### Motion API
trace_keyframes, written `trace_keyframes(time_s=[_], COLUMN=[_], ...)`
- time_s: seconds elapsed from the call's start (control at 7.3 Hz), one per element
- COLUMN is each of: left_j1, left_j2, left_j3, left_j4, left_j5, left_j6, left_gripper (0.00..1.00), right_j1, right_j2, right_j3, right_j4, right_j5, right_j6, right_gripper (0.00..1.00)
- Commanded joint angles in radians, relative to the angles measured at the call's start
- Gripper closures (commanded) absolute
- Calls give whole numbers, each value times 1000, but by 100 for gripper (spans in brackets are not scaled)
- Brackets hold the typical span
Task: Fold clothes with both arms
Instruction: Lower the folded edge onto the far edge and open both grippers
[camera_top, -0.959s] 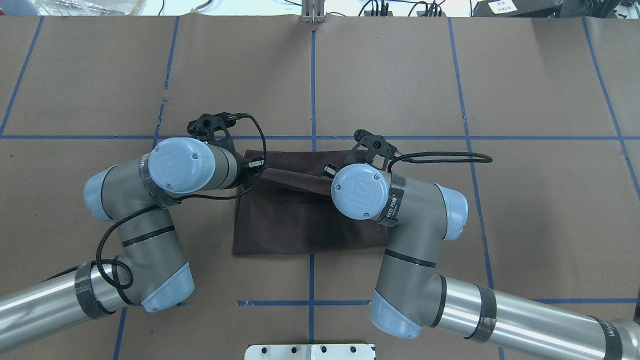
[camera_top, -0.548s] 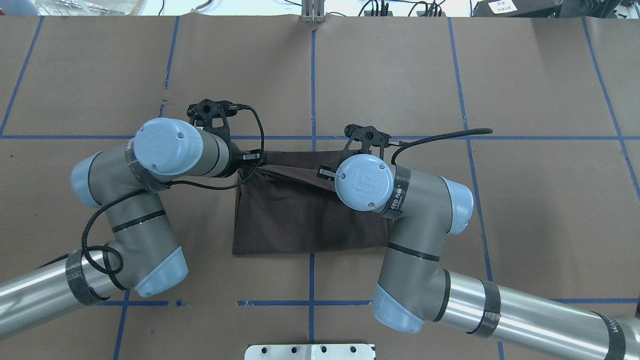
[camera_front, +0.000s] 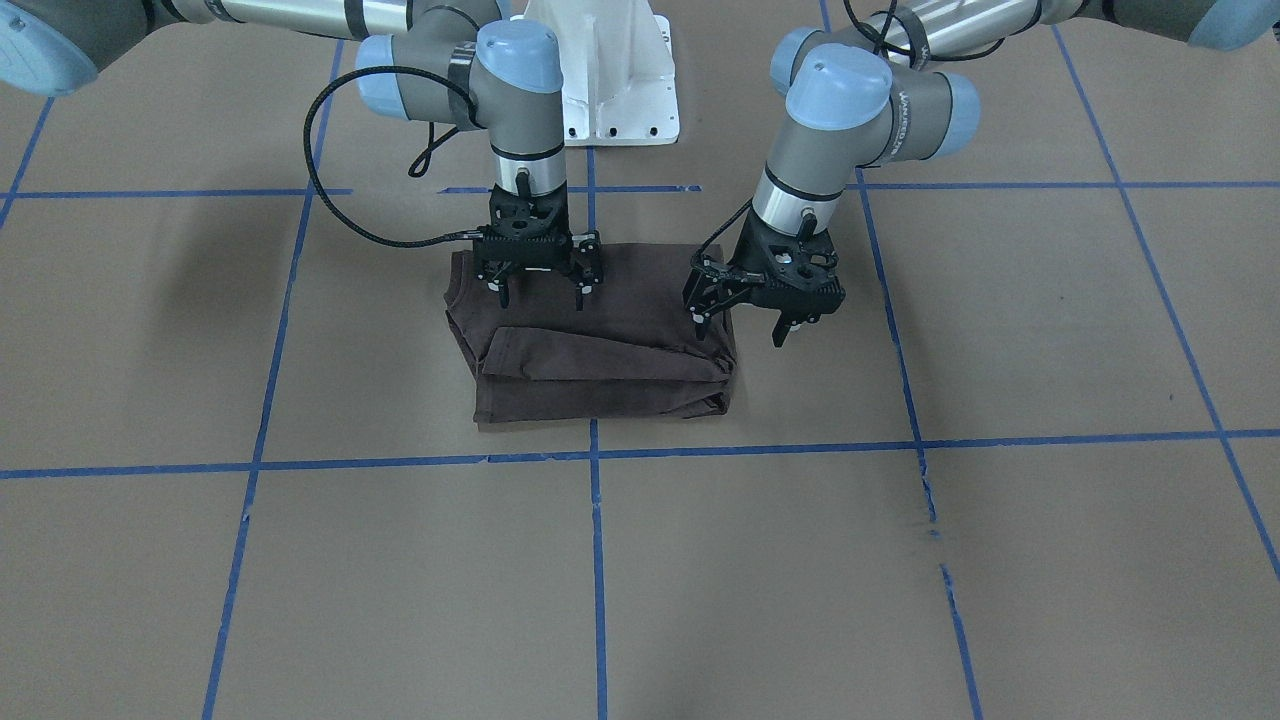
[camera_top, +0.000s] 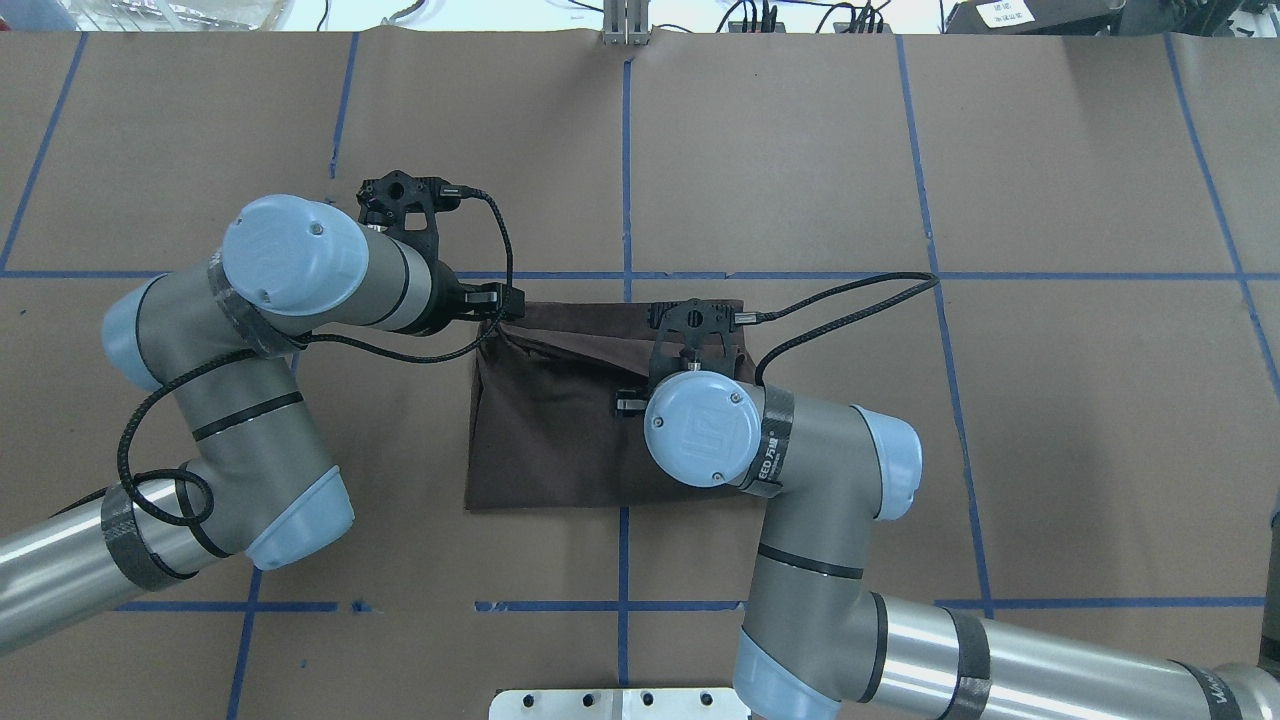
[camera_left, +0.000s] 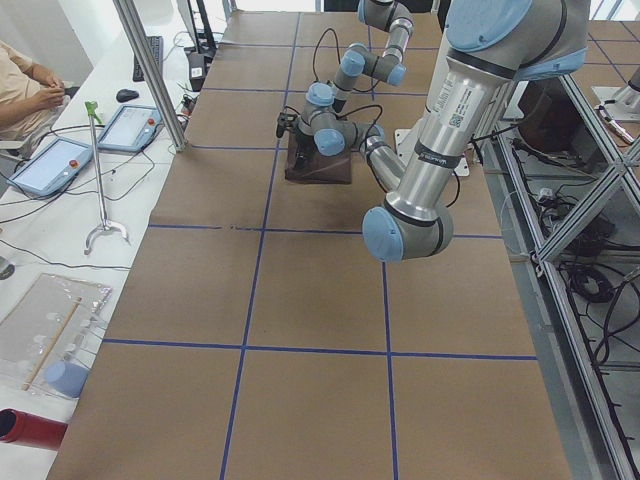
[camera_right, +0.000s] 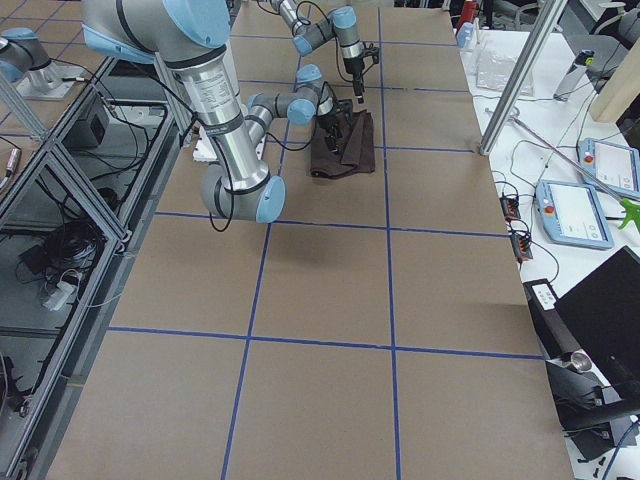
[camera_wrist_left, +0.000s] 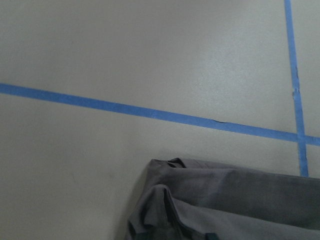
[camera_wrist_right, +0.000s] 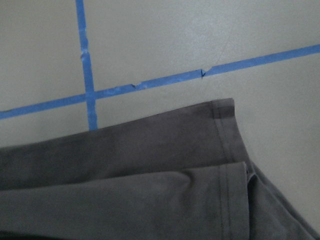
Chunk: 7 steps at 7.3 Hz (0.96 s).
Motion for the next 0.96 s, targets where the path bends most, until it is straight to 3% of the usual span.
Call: trace_keyframes(time_s=[0.0,0.82], left_j1=[1,-1], left_j2=[1,11], left_j3=[-1,-19], left_j4=[-2,0], left_j5=[-1,-1], left_j6=[-2,-21], left_gripper=[0,0], right_j1=[-10,74], right_j2=[2,3], right_j3=[-49,-75], right_j4=[-1,-11], right_j5=[-28,-31], right_j6=[-114,-186], right_gripper=[0,0])
